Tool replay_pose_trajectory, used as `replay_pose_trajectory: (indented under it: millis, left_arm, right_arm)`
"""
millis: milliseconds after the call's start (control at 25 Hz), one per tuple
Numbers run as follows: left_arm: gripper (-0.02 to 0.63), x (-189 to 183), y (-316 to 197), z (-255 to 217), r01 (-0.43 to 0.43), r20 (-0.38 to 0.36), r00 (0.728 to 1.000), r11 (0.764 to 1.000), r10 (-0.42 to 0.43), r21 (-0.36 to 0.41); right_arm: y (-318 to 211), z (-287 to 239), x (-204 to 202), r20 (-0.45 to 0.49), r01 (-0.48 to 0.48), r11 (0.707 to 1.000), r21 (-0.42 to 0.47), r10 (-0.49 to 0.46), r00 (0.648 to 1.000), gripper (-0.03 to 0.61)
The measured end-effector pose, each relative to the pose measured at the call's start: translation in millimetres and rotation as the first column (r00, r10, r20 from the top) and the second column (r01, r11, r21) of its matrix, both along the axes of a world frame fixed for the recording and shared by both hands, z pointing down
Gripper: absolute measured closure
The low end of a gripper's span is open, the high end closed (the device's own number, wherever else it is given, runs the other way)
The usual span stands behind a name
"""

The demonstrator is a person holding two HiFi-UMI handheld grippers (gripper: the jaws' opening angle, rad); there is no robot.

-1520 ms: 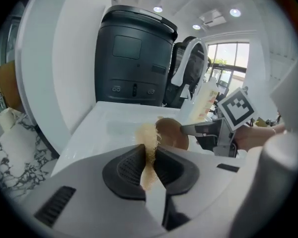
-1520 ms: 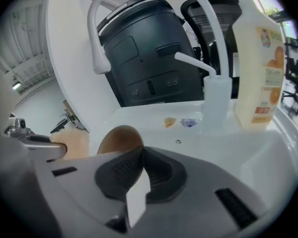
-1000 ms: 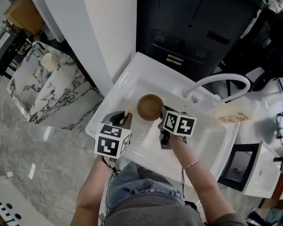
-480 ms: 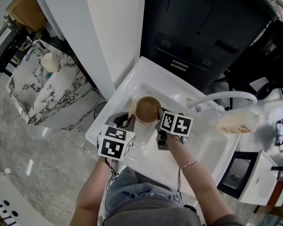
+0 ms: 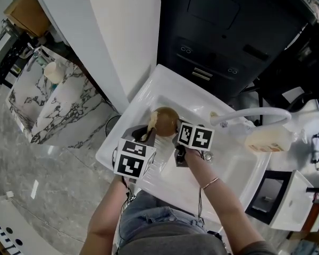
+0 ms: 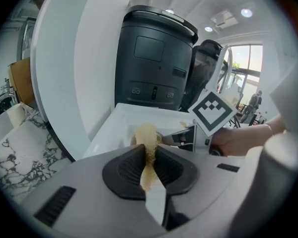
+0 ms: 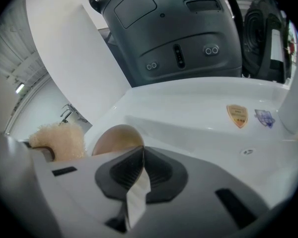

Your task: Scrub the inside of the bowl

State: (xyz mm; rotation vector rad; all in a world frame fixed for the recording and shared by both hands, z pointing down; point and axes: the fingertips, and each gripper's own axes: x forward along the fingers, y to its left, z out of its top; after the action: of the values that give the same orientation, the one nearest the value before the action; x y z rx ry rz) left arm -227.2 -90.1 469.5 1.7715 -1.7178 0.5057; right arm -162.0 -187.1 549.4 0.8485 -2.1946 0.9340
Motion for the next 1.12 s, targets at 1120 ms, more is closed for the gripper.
replay_pose_trajectory:
  millis: [1120]
  left_arm:
    - [0.568, -14.7, 4.2, -1.8, 0.015, -0.004, 1.0, 1.0, -0.015, 0.003]
  right_arm:
    - [-6.6, 5.3, -3.6, -0.165, 0.092, 0.986, 0.139, -0.069, 0.984, 0.499]
